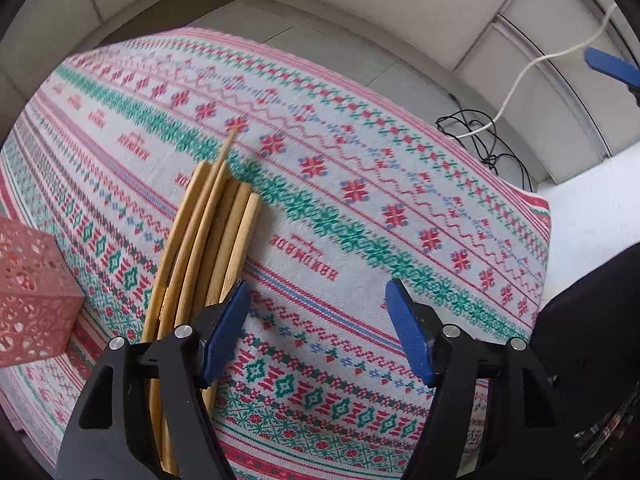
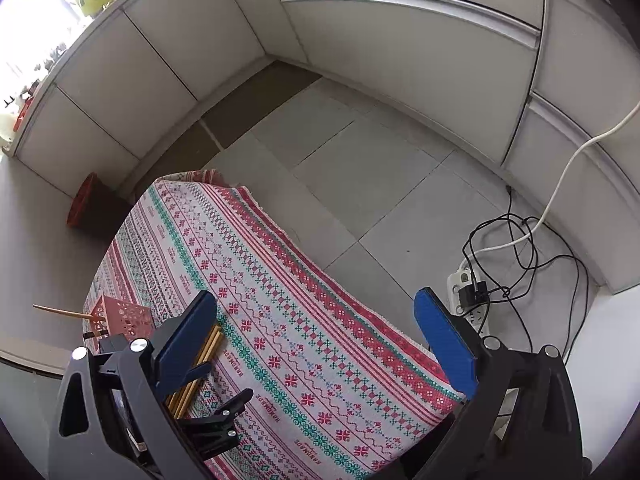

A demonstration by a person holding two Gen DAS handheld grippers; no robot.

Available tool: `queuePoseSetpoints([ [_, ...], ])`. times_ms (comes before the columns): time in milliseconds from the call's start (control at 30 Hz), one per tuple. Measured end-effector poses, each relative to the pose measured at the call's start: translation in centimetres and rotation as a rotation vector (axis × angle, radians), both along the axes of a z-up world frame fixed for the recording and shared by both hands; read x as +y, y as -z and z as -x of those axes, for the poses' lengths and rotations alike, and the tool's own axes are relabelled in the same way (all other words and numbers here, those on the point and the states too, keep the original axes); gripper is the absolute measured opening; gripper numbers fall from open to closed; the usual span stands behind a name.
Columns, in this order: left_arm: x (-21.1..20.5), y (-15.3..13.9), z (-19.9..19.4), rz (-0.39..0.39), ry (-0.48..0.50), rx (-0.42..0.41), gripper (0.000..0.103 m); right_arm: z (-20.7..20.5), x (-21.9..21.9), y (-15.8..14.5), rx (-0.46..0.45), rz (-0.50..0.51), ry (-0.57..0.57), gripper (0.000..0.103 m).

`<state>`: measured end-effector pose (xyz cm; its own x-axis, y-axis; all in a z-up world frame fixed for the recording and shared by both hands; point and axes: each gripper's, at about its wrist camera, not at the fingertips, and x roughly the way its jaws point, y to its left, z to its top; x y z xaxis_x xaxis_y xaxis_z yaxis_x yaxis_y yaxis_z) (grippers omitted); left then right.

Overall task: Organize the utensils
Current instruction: 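Grasp a chopstick with the left tool while the right tool grasps another chopstick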

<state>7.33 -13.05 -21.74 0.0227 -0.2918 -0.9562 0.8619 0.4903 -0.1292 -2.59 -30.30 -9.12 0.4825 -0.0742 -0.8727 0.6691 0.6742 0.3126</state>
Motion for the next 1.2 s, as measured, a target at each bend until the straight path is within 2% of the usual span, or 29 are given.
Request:
queuePoseSetpoints([
  [133,-0.5,-1.4,-0.3,0.039,-0.012,-0.02,0.068,0.3,-0.6,0.1,-0.003,-0.009,0.033,0.096],
  [233,-0.3,-0.6,-0.9,0.003,-0.028,-0.045,0.068,0.2,-0.5,0.5,0.009,-0.021,0.022,0.096],
  [333,0.0,0.8,-1.4,-0.026,-0.028,-0.016,0.066,0.0,-0.3,0.7,0.022,-0.018,0.018,0.096],
  [367,0.0,0.9,-1.3,-0.014,-0.025,-0.026,0.063,0.0,-0.3,0.8,0.025,-0.02,0.019,0.096],
  [533,-0.5,1.0,-1.0,-0.088,-0.048,-0.109,0.034,-0.6,-0.2,1.7,0.055,-0.039,0.029,0.096],
  [600,-0.2,1.0,-1.1,-0.099,-0.081,-0.121,0.013,-1.0,0.2,2.1,0.074,-0.042,0.028,0.096],
  [667,0.5,1.0,-1.2,-0.109,-0.123,-0.121,0.007,-1.5,0.6,2.7,0.091,-0.036,0.027,0.096],
  [733,2.3,0.8,-1.0,-0.105,-0.174,-0.105,0.007,-2.2,1.1,3.4,0.107,-0.049,0.023,0.096],
  [800,4.4,0.0,-0.5,-0.094,-0.2,-0.113,0.006,-3.0,1.9,4.4,0.118,-0.097,0.009,0.096],
  [867,5.8,-1.5,0.4,-0.071,-0.215,-0.122,0.006,-4.5,3.4,6.3,0.15,-0.194,-0.031,0.095],
  [900,6.5,-3.1,1.0,-0.05,-0.227,-0.127,0.006,-5.4,4.3,7.3,0.169,-0.242,-0.054,0.093],
  [967,8.1,-5.3,1.8,0.001,-0.265,-0.123,0.006,-6.9,6.1,9.0,0.214,-0.306,-0.098,0.074],
  [1067,11.2,-8.1,3.6,0.081,-0.333,-0.111,0.006,-9.2,9.1,11.5,0.281,-0.348,-0.14,0.056],
  [1200,13.5,-9.7,6.2,0.146,-0.363,-0.125,0.006,-10.7,11.8,12.3,0.316,-0.307,-0.147,0.054],
])
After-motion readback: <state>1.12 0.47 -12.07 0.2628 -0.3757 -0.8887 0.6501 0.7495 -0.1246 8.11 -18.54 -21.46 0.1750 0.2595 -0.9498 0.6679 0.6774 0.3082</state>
